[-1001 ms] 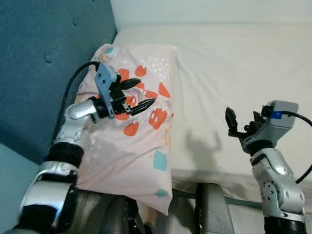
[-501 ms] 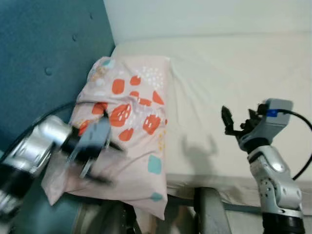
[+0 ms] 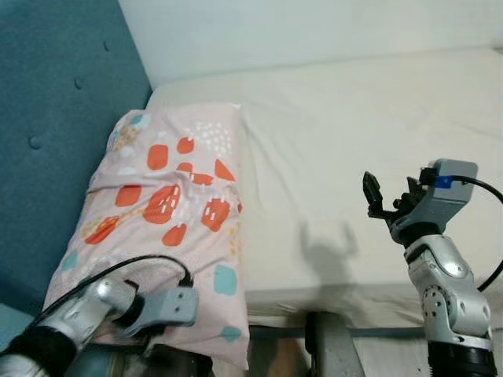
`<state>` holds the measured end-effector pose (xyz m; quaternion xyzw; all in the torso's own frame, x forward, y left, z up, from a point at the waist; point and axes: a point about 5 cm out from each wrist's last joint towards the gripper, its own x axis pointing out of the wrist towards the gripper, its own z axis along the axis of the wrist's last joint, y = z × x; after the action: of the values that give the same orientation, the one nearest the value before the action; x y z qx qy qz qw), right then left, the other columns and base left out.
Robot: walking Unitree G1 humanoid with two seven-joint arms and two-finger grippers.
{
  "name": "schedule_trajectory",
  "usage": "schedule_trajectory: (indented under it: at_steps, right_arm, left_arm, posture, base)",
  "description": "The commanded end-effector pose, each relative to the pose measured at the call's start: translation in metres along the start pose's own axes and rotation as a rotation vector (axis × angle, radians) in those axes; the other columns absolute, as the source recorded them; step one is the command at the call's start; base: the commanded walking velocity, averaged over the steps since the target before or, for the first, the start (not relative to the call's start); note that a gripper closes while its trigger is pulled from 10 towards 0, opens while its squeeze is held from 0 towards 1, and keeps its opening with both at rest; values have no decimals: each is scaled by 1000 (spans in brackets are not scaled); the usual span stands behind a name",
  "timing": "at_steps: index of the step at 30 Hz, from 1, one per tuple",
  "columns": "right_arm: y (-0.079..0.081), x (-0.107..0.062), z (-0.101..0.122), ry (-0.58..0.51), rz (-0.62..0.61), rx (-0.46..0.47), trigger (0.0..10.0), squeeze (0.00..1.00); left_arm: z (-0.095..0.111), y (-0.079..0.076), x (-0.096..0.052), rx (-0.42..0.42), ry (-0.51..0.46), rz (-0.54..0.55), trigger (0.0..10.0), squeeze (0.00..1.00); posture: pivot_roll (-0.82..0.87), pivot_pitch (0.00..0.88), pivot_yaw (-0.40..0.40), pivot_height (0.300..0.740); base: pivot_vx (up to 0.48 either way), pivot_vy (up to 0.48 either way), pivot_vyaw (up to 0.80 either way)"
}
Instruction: Clean up the room
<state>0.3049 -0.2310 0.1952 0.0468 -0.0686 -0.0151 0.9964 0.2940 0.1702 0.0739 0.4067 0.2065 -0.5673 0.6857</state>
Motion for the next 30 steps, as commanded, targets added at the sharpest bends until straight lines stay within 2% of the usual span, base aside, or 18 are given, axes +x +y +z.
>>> schedule_trajectory:
  at_steps: [1,3,4,5,6,8,10,15,18,19,21,22,23,24,26,27,28,30]
  right_arm:
    - [3,-3,-5,14,11,1,10000,0]
    - [3,-4,-5,15,10,1,10000,0]
    - [3,-4,-5,15,10,1,10000,0]
    - [3,-5,-5,16,9,1,10000,0]
    - [3,-5,-5,16,9,1,10000,0]
    - [1,-8,-6,19,3,2,10000,0]
    - [0,-9,-6,22,-1,4,10000,0]
    - [1,-10,-8,27,-2,3,10000,0]
    - [1,-10,-7,27,-1,2,10000,0]
    - [1,-10,-7,27,-1,2,10000,0]
    - [-1,-11,-7,27,-2,-1,10000,0]
    - [-1,-11,-7,27,-2,-1,10000,0]
    - [-1,-11,-7,28,-3,-2,10000,0]
    - [-1,-12,-7,30,-3,-2,10000,0]
    - [-1,-12,-7,31,-3,-2,10000,0]
    - [-1,-12,-8,32,-1,-2,10000,0]
    - [-1,-12,-8,32,-1,-2,10000,0]
    - [0,-11,-9,38,7,-2,10000,0]
  left_arm:
    - [-10,7,-2,31,81,93,10000,0]
    - [-16,14,-4,89,168,149,10000,0]
    - [-16,14,-4,89,168,149,10000,0]
    - [-22,19,-6,139,246,189,10000,0]
    - [-22,19,-6,139,246,189,10000,0]
    - [-32,36,-15,202,387,321,10000,0]
    - [-35,50,-22,243,458,424,10000,0]
    - [-26,78,-31,344,510,583,10000,0]
    - [-14,88,-30,339,475,624,10000,0]
    - [-14,88,-30,339,475,624,10000,0]
    - [-4,86,-16,317,402,599,10000,0]
    - [-4,86,-16,317,402,599,10000,0]
    - [-3,83,-12,313,386,584,10000,0]
    - [-4,72,-1,286,350,516,10000,0]
    - [-5,69,1,281,345,503,10000,0]
    - [-8,59,7,242,316,432,10000,0]
    - [-8,59,7,242,316,432,10000,0]
    - [-23,33,12,204,286,240,10000,0]
  posture:
    - [-102,178,103,580]
    - [-104,185,105,580]
    - [-104,185,105,580]
    - [-107,186,106,580]
    - [-107,186,106,580]
    - [-110,193,107,580]
    - [-110,193,107,580]
    - [-113,197,104,580]
    - [-124,195,106,580]
    - [-124,195,106,580]
    - [-128,192,108,580]
    - [-128,192,108,580]
    - [-128,192,108,580]
    - [-127,191,108,580]
    - [-127,191,108,580]
    - [-130,187,107,580]
    - [-130,187,107,580]
    - [-124,177,103,580]
  base:
    - [0,0,0]
    - [0,0,0]
    - [0,0,0]
    - [0,0,0]
    - [0,0,0]
    - [0,0,0]
    - [0,0,0]
    - [0,0,0]
    - [0,0,0]
    - [0,0,0]
    - [0,0,0]
    - [0,0,0]
    - [0,0,0]
    - [0,0,0]
    - [0,0,0]
    - [0,0,0]
    - [0,0,0]
    - [0,0,0]
